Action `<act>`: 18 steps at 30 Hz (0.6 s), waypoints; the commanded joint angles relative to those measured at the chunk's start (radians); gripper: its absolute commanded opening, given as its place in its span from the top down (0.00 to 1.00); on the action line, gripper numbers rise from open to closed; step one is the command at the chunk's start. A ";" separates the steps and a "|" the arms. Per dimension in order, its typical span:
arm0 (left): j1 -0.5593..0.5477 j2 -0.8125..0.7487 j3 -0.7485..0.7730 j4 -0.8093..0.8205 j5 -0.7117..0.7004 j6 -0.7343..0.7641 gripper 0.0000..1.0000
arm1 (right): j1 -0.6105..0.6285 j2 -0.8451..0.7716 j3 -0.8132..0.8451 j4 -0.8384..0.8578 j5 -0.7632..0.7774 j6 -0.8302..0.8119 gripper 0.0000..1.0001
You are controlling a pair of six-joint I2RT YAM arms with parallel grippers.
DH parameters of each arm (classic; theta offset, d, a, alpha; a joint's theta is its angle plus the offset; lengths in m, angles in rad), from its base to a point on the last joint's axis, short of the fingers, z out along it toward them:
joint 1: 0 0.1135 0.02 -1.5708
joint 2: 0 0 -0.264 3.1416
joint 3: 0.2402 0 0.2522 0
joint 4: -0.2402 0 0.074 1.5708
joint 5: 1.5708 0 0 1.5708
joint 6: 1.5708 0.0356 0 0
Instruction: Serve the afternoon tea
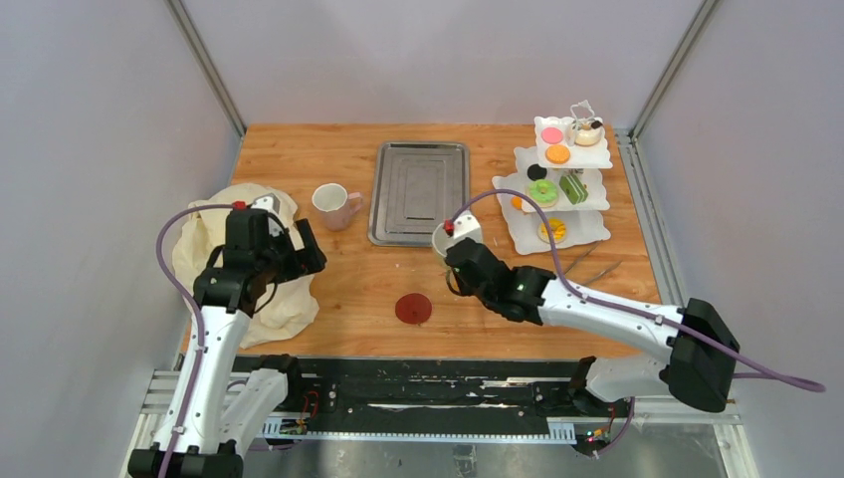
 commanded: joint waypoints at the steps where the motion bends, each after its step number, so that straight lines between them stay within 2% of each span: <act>1: -0.050 -0.011 -0.021 0.034 0.005 0.023 0.02 | -0.051 -0.085 -0.079 -0.027 0.092 0.082 0.99; 9: -0.232 0.024 -0.073 0.061 -0.123 -0.033 0.02 | -0.065 -0.078 -0.145 -0.010 0.108 0.117 0.99; 18: -0.247 0.020 -0.055 0.065 -0.144 -0.041 0.02 | -0.065 -0.074 -0.223 0.086 0.113 0.103 0.99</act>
